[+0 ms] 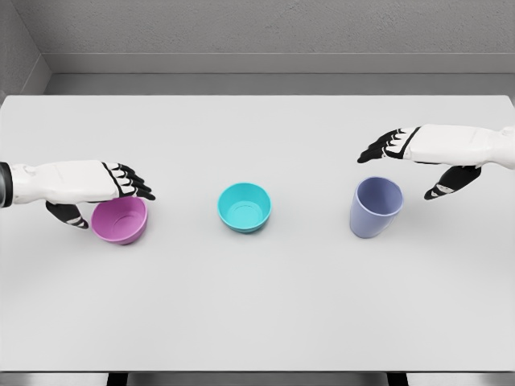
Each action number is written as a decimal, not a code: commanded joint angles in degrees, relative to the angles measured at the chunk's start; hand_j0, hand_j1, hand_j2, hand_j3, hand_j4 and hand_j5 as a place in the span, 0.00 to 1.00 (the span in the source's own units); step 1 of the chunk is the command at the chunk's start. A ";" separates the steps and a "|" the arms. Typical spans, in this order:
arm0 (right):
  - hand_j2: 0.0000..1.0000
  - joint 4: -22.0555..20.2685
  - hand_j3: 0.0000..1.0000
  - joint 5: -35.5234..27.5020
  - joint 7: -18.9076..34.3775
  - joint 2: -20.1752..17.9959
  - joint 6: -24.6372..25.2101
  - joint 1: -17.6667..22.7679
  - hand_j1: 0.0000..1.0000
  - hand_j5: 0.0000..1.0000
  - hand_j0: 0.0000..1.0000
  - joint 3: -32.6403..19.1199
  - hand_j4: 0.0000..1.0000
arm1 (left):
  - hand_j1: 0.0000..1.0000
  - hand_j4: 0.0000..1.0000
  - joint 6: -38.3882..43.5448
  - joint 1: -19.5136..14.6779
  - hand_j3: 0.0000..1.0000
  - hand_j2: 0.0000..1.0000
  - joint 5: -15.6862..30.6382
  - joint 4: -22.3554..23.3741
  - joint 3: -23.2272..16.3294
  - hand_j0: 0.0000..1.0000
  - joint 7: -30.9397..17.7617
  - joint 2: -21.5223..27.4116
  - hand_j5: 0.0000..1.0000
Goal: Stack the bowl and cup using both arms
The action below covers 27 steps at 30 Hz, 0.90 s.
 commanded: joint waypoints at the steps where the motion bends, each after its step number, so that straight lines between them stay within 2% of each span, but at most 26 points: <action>1: 1.00 -0.01 1.00 -0.12 -0.02 -0.06 0.16 0.00 1.00 1.00 1.00 -0.02 1.00 | 1.00 1.00 0.14 0.09 1.00 1.00 0.35 -0.06 0.02 1.00 0.02 0.06 1.00; 27: 1.00 -0.10 1.00 0.41 -0.02 -0.59 0.16 -1.32 1.00 1.00 1.00 1.47 1.00 | 1.00 1.00 0.14 0.26 1.00 1.00 0.26 0.12 -0.68 1.00 0.02 -0.47 1.00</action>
